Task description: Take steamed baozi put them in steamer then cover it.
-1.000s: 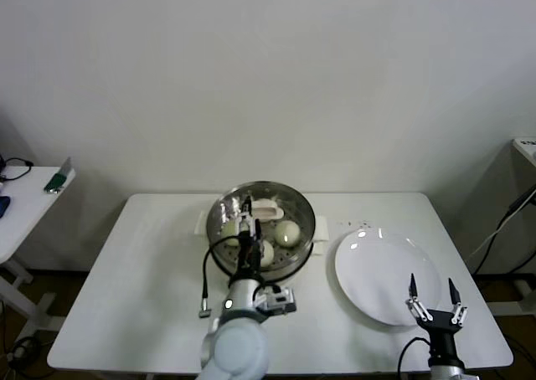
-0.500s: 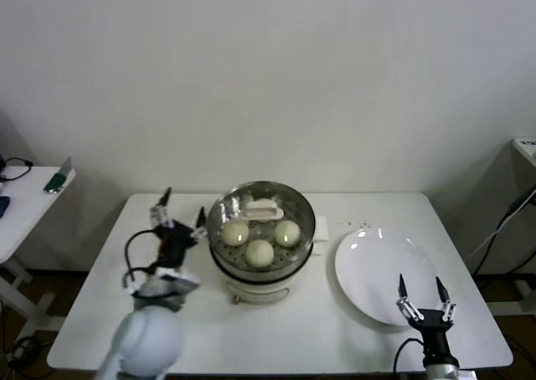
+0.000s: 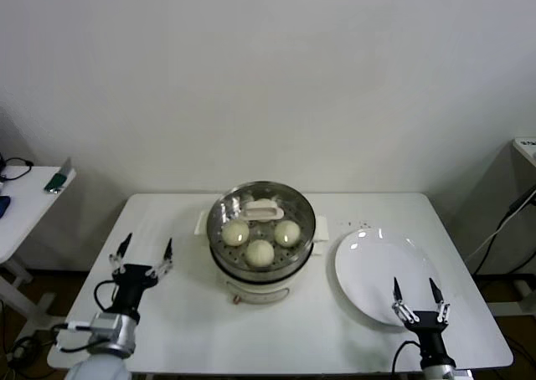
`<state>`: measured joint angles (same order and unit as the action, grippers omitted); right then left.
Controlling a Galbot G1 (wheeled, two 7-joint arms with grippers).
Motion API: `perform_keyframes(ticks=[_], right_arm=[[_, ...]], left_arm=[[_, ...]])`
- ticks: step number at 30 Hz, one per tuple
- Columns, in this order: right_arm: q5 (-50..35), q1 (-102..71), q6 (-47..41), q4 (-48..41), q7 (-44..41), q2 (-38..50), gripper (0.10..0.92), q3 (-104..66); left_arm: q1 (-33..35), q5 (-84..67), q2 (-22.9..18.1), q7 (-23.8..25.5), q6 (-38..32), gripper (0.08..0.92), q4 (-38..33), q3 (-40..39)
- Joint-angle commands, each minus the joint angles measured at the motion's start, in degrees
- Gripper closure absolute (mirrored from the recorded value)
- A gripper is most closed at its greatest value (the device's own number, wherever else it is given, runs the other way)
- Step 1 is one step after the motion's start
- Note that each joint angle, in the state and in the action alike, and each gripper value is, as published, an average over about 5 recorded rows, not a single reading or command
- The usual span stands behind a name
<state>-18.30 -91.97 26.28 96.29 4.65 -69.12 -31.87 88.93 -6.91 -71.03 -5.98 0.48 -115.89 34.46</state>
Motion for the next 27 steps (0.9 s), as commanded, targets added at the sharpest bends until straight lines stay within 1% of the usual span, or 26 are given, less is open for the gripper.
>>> perform_keyframes(ticks=[1,6,10,14,27], right_arm=[[-0.76,0.12,0.35,-2.75,-0.52,0.54,0.203,0.58],[-1.85,0.24,-0.27,-2.82,-0.82,0.8,0.203,0.71],[-1.81,0.35,-0.3,-2.82,-1.07,0.78,0.203,0.8],[-1.78,0.4,-0.35,-2.78,-1.17,0.77,0.203,0.87],[-1.69,0.5,-0.37,-2.73,-1.16,0.62,0.203,1.75]], left_arm=[[5.29,-11.56,1.4,-1.89,-8.55,0.177,0.76,5.96],[6.28,-11.1,-0.92,0.21,-11.39,0.177,3.77,4.42],[6.4,-10.45,-1.98,1.34,-12.63,0.177,5.94,3.67],[6.41,-9.94,-2.43,2.03,-12.95,0.177,7.14,3.03],[6.33,-9.07,-3.13,3.87,-12.65,0.177,7.72,2.03]])
